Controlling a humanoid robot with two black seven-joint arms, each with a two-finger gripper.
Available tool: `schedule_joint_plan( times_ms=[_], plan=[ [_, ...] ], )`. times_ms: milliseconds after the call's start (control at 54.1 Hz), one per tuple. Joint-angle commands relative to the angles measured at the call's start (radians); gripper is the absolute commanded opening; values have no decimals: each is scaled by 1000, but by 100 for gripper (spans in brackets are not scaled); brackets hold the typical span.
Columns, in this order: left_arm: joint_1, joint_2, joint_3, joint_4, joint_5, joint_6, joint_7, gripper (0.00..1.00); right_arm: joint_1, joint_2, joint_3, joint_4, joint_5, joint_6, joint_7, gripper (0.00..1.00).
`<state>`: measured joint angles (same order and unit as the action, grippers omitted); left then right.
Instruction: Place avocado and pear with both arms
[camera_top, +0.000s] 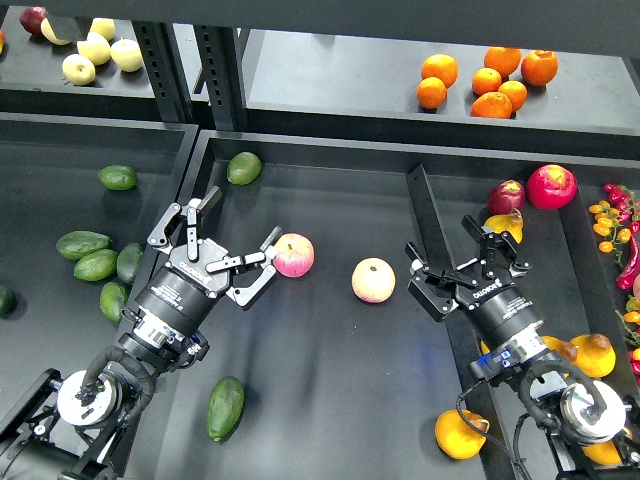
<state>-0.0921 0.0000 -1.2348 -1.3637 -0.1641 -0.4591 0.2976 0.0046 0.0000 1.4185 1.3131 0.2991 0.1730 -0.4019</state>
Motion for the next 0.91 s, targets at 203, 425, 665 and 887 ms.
schedule_joint_plan(
  times_ms=[203,425,665,887],
  plan=[
    [2,0,8,-8,0,-7,2,100,-2,0,0,0,0,0,0,100],
    [2,0,-2,0,0,-9,0,100,-3,0,0,0,0,2,-2,100],
    [26,0,-5,-2,-8,-6,5,100,-3,0,-1,0,2,2,-2,100],
    [37,0,-5,-3,-9,-3,6,100,-3,0,-1,0,2,5,-2,100]
  ],
)
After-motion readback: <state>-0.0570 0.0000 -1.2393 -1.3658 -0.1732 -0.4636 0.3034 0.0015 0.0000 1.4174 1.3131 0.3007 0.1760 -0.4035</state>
